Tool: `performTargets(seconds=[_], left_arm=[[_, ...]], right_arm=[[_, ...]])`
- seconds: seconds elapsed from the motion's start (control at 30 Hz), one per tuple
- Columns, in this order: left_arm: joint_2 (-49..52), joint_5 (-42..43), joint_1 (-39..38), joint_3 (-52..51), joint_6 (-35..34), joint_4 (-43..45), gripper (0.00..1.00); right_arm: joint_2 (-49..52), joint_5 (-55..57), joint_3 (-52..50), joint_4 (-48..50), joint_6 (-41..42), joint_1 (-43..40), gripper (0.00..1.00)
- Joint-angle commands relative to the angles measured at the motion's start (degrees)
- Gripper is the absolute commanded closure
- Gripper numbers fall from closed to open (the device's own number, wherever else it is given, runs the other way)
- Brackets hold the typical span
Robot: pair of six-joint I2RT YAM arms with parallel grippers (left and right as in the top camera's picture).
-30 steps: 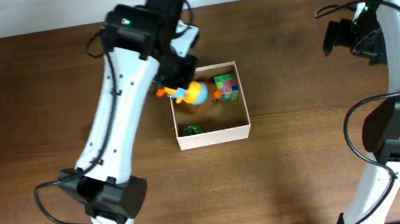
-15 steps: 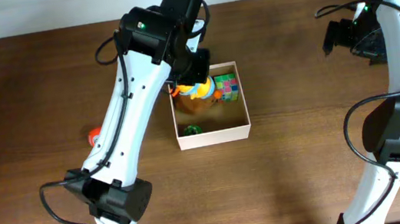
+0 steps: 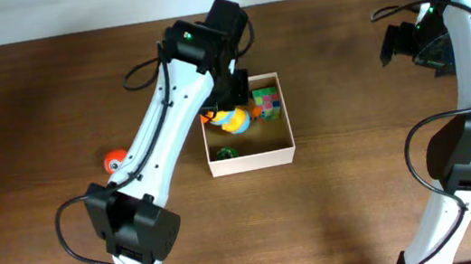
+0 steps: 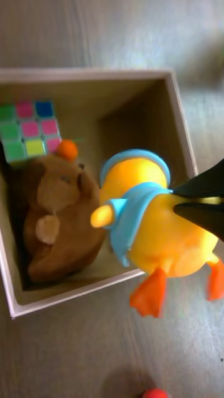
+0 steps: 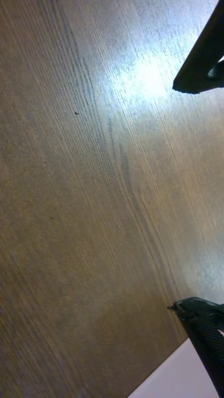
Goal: Pack container
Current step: 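Lower the duck into the box and open the left gripper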
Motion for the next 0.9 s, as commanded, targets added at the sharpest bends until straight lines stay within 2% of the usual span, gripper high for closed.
performTargets(seconds=[0.0,0.4,0.87], left_arm=[[0.42,-2.27,-0.52,-2.93,-0.79,2.67,0.98],[0.42,-1.79,-1.4,-12.68,-5.51,8.52,0.98],[0.42,-0.96,-2.64,-13.35,-5.46,9.75,0.98]], right_arm=[[-0.46,-0.09,0.79,0.0,0.07,-0.2,0.01],[-0.46,-0.09,0.79,0.0,0.07,-0.2,0.01],[-0.46,-0.09,0.79,0.02,0.07,-0.2,0.01]])
